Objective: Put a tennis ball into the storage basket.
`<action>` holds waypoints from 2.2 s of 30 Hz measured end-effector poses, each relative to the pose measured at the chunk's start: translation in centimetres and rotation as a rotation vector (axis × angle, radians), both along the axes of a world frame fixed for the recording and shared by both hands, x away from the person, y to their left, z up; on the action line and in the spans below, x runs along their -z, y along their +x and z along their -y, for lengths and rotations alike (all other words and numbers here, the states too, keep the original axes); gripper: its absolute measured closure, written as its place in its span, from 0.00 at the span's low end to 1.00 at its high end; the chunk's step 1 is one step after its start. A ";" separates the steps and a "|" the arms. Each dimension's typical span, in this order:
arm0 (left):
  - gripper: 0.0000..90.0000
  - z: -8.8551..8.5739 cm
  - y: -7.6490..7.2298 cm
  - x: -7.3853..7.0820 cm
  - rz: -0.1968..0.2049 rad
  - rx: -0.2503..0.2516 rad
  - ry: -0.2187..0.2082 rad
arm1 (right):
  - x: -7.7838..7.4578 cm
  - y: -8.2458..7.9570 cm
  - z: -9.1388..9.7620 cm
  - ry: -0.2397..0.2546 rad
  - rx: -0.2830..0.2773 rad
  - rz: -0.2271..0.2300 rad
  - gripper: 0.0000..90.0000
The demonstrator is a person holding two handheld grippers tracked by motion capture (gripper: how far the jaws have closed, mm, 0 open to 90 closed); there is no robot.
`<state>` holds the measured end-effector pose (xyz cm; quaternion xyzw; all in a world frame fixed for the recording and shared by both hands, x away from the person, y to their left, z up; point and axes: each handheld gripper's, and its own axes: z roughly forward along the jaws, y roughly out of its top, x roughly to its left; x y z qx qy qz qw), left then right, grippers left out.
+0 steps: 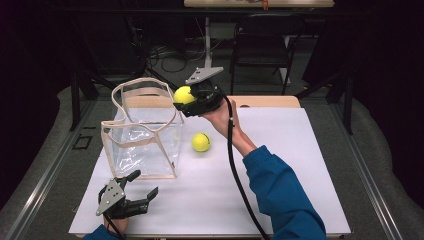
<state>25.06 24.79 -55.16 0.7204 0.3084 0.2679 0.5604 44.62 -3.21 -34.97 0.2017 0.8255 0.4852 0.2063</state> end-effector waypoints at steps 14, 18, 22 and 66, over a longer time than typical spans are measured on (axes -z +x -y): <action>0.18 0.0 0.0 0.0 0.000 -0.001 -0.003 | -1.7 0.2 -1.3 -0.003 -0.018 0.010 0.30; 0.18 0.0 0.0 0.0 0.000 -0.003 -0.003 | -1.9 0.2 -1.7 -0.001 -0.022 0.009 0.30; 0.18 0.0 0.0 0.0 -0.001 0.000 -0.002 | -2.1 0.4 -2.1 -0.006 -0.023 0.008 0.30; 0.18 -0.4 0.0 -0.1 0.002 -0.019 -0.009 | -0.6 0.9 -7.3 -0.076 -0.044 -0.022 0.29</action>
